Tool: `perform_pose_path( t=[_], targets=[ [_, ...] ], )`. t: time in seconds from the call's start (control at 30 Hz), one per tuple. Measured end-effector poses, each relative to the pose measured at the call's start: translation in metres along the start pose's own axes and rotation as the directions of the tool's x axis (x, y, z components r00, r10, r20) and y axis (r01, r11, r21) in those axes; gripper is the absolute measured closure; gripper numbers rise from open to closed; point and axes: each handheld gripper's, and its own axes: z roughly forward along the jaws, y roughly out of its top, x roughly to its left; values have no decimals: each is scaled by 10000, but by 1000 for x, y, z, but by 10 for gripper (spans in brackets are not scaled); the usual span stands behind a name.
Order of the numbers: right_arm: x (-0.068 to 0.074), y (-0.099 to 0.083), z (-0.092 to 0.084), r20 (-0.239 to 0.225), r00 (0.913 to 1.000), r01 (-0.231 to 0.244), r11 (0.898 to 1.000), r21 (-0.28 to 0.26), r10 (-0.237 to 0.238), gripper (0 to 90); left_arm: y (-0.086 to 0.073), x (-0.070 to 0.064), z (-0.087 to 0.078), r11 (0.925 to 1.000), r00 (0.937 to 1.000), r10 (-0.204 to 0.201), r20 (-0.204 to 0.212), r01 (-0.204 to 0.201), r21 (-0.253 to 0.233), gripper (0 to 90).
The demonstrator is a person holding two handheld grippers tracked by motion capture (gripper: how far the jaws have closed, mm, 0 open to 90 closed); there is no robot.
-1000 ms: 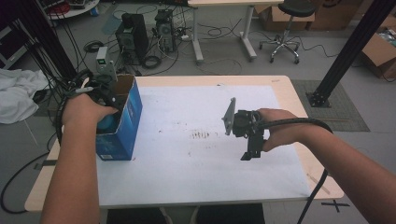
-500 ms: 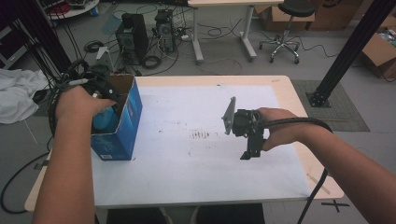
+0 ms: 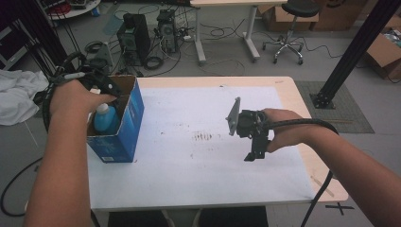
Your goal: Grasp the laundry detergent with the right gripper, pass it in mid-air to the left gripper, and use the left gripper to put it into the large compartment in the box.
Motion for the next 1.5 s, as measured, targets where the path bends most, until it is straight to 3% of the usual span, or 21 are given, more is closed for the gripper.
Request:
perform_pose_path(
  t=[0.1, 0.5, 0.73, 0.9, 1.1, 1.17, 1.27, 1.33, 1.4, 1.43, 1.47, 1.5],
  targets=[
    [1, 0, 0, 0, 10000, 5, 10000, -17, -5, 19, -1, -4, -3, 9998, 9997, 117, -224, -113, 170, 156],
    [1, -2, -3, 55, 10000, -41, 10000, 17, 41, 20, -5, -20, -30, 9957, 9949, 923, -398, -927, -71, 104],
    [1, -1, -3, 28, 10000, -21, 10000, 90, 21, 17, -6, -41, -36, 9767, 9766, 2141, -187, -2138, 159, 19],
    [0, -1, -5, 42, 10000, -42, 9999, 133, 42, 17, -6, -53, -38, 9540, 9539, 2990, -270, -2982, 309, 1],
    [0, -1, -6, 17, 10000, -72, 9998, 168, 72, 17, -6, -66, -41, 9291, 9289, 3697, -204, -3695, 134, 1],
    [0, -1, -6, -4, 9999, -121, 9998, 184, 121, 16, -7, -73, -43, 9118, 9118, 4106, 33, -4107, 83, 1],
    [-1, -1, -6, -7, 9999, -119, 9997, 208, 119, 15, -9, -85, -44, 8752, 8746, 4838, 322, -4836, -149, 1],
    [-1, -1, -6, -13, 9998, -176, 9996, 210, 177, 14, -9, -94, -44, 8423, 8406, 5391, 521, -5380, -340, 1],
    [-2, -1, -7, -25, 9999, -163, 9995, 256, 163, 13, -10, -102, -43, 8040, 8007, 5946, 724, -5925, -502, 1],
    [-2, -1, -8, -46, 9998, -178, 9995, 268, 179, 12, -10, -102, -43, 8040, 8007, 5946, 724, -5925, -502, 1],
    [-2, -1, -8, -46, 9998, -178, 9995, 268, 179, 12, -11, -105, -42, 7888, 7836, 6146, 908, -6122, -550, 1],
    [-1, -2, -8, -83, 9997, -218, 9994, 267, 220, 11, -12, -110, -41, 7639, 7573, 6451, 1016, -6425, -605, 1]
  ],
)
